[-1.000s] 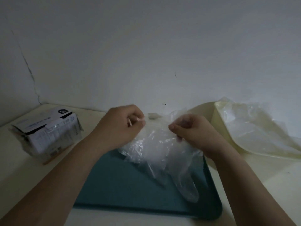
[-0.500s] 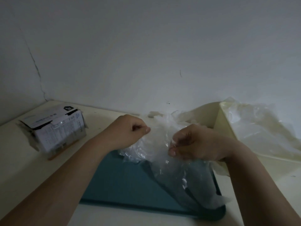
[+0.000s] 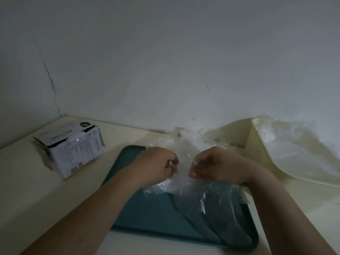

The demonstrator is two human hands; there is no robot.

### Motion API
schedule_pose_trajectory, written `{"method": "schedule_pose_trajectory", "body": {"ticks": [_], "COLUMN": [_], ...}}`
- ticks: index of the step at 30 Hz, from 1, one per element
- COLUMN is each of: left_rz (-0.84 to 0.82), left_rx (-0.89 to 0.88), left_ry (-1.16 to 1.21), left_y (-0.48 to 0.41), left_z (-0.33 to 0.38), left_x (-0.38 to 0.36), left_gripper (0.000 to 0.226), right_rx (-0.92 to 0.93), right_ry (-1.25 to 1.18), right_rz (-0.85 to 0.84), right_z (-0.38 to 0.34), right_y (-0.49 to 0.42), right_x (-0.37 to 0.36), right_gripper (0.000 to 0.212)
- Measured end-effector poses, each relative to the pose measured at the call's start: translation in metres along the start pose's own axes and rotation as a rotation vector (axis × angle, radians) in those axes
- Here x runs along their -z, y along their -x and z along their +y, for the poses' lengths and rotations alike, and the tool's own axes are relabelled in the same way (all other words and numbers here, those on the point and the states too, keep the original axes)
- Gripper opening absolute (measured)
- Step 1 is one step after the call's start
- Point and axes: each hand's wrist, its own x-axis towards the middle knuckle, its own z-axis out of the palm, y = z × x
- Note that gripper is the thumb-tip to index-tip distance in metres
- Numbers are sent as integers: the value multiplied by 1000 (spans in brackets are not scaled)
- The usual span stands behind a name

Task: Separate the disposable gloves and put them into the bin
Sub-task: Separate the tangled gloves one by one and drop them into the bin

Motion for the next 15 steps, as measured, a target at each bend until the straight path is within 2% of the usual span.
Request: {"method": "schedule_pose_trajectory", "body": {"ticks": [5, 7, 10, 13, 14, 15], "left_rz": [225, 385, 558, 434, 362, 286], "left_rx": [-10, -50, 22, 56, 43, 12], "left_ry": [146, 159, 389, 875, 984, 1030], "left_y": [-2, -5, -9, -8, -7, -6], "left_z": [2, 6, 22, 38, 42, 43], "left_x": [6, 24, 61, 98, 105, 107], "left_gripper": [11, 10, 15, 27, 33, 30], "right_rx": [-32, -8, 166, 248, 244, 239], "right_ry": [72, 52, -101, -284, -304, -328], "right_rz": [35, 67, 207, 389, 449, 498], "right_z": [2, 0, -8, -15, -17, -19], "right_y": [0, 3, 14, 26, 29, 32], "right_x": [-1, 4, 17, 27, 30, 33], "right_gripper": [18, 15, 21, 12, 18, 23]}}
